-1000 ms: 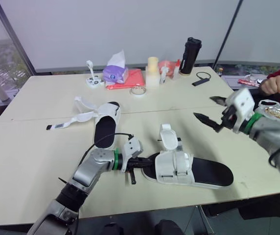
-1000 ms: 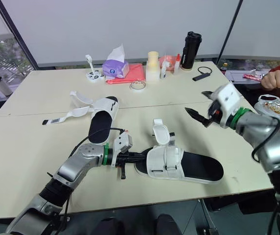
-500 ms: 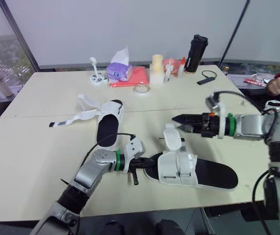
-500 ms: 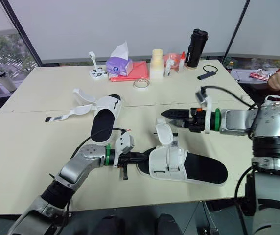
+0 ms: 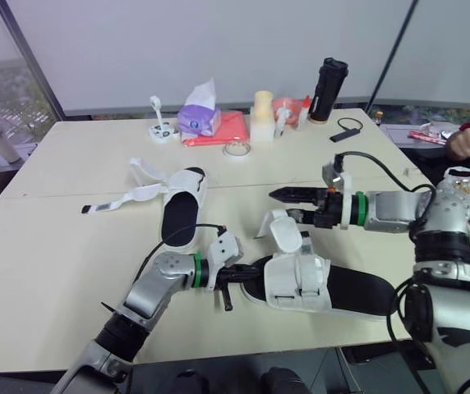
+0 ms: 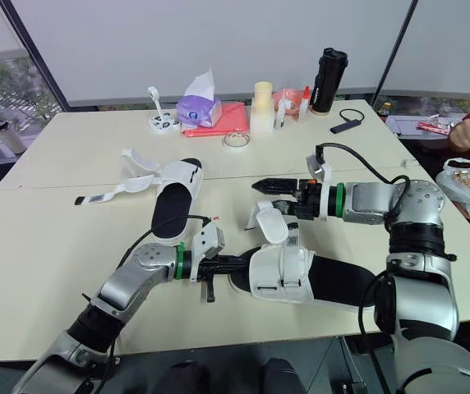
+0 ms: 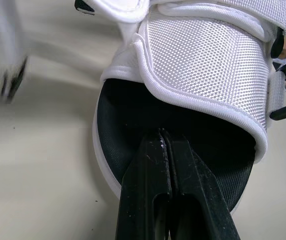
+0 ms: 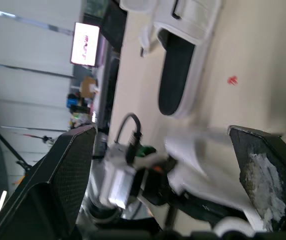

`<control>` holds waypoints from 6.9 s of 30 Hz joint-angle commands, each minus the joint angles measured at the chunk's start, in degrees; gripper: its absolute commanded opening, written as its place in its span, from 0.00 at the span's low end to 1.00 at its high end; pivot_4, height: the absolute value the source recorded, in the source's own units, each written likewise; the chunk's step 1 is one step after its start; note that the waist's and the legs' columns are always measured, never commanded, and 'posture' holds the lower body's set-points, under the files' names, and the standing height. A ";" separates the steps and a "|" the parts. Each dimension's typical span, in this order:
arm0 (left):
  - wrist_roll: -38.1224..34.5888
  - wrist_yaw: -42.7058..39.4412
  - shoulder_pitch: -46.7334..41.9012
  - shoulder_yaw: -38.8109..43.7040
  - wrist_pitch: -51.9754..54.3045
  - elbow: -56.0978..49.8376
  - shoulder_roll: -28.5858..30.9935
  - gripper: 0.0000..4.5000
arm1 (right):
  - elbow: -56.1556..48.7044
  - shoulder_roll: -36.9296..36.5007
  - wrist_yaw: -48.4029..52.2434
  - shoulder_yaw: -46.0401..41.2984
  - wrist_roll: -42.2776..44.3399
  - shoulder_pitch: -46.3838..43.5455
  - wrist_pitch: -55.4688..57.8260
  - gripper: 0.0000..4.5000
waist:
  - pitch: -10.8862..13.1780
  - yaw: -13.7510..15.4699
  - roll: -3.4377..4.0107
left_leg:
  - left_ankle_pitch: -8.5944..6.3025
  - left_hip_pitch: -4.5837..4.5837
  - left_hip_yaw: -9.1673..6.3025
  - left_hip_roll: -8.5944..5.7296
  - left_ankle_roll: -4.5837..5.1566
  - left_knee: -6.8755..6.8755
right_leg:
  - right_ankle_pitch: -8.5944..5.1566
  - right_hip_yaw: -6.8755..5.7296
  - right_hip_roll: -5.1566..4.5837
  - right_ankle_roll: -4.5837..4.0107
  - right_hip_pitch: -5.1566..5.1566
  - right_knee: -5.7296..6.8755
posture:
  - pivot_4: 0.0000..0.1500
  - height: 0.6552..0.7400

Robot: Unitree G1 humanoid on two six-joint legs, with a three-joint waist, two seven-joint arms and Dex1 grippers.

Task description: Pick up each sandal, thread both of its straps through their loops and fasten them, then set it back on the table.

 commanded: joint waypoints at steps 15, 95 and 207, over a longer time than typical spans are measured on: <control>3.71 2.63 2.39 -2.05 1.16 3.98 0.57 0.00 | -3.98 -3.21 15.68 2.98 -22.71 -4.59 -6.27 0.00 | 0.00 -0.01 0.01 | 0.00 0.00 0.01 -0.01 0.00 -0.01 | -0.01 0.00 0.00 0.00 -0.01 -0.03 | 1.00 1.00; 2.82 1.43 1.37 -2.38 1.00 5.35 1.25 0.00 | -32.72 -28.70 -31.97 31.60 -162.61 26.01 -150.28 0.00 | 0.04 0.02 -0.16 | 0.21 0.05 0.15 -0.14 -0.40 -0.19 | -0.17 0.27 -0.12 -0.05 0.01 -0.44 | 1.00 1.00; 2.52 1.91 3.55 -2.18 1.59 5.24 0.12 0.00 | -58.11 -15.31 30.43 6.84 -11.88 42.93 -23.62 0.02 | 0.00 0.19 -0.14 | -0.03 -0.25 -0.13 0.08 0.04 -0.12 | -0.02 0.02 -0.13 0.24 0.16 -0.87 | 1.00 1.00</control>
